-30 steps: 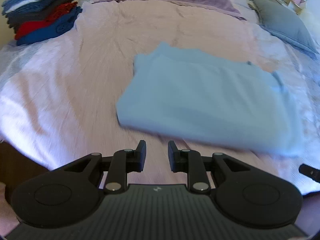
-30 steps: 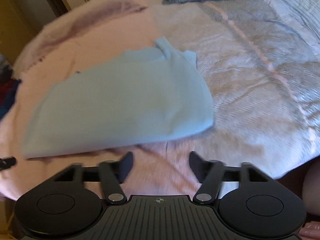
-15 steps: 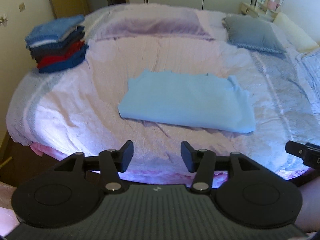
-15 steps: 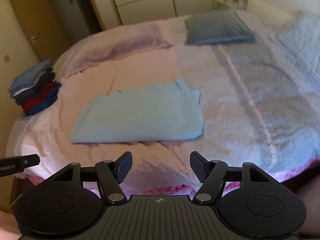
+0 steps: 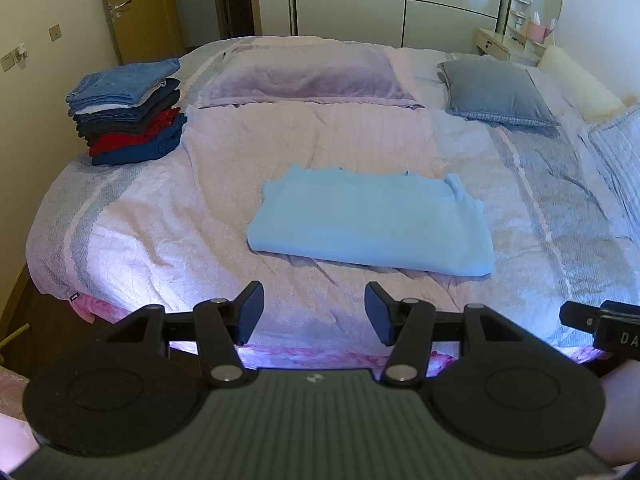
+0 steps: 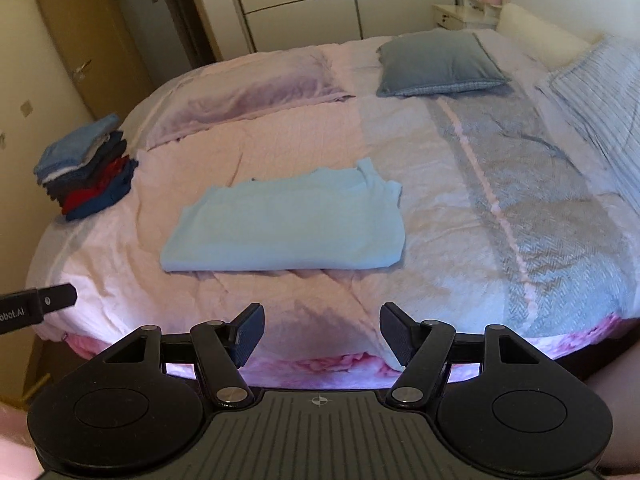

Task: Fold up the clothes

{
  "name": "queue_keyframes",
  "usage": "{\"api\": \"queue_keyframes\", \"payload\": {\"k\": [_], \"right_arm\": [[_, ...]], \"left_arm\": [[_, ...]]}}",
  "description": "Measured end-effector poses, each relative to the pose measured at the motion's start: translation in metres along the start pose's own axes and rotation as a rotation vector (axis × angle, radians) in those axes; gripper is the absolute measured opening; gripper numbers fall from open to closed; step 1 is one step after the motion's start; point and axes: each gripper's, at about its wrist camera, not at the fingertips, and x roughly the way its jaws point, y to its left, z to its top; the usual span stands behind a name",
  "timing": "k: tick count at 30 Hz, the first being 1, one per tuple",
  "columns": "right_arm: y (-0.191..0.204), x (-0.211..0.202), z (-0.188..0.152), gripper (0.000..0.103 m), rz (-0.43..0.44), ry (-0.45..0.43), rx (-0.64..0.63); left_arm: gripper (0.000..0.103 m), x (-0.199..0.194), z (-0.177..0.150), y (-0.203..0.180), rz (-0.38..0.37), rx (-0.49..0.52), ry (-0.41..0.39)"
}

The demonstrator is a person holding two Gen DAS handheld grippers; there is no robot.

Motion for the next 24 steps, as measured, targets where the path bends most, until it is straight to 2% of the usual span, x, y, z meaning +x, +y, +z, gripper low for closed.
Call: {"api": "queue_keyframes", "payload": {"k": [7, 11, 24], "right_arm": [[0.006, -0.006, 0.002, 0.067, 0.011, -0.003, -0.012], [0.005, -0.008, 0.001, 0.067, 0.012, -0.005, 0.003], [0.003, -0.005, -0.013, 0.067, 0.04, 0.047, 0.024]], "left_arm": [[0.052, -0.004, 0.002, 0.002, 0.012, 0.025, 0.01], [0.056, -0.008, 0.002, 0.001, 0.027, 0.04, 0.007], [0.056, -0.01, -0.02, -0.001, 0.059, 0.048, 0.065]]}}
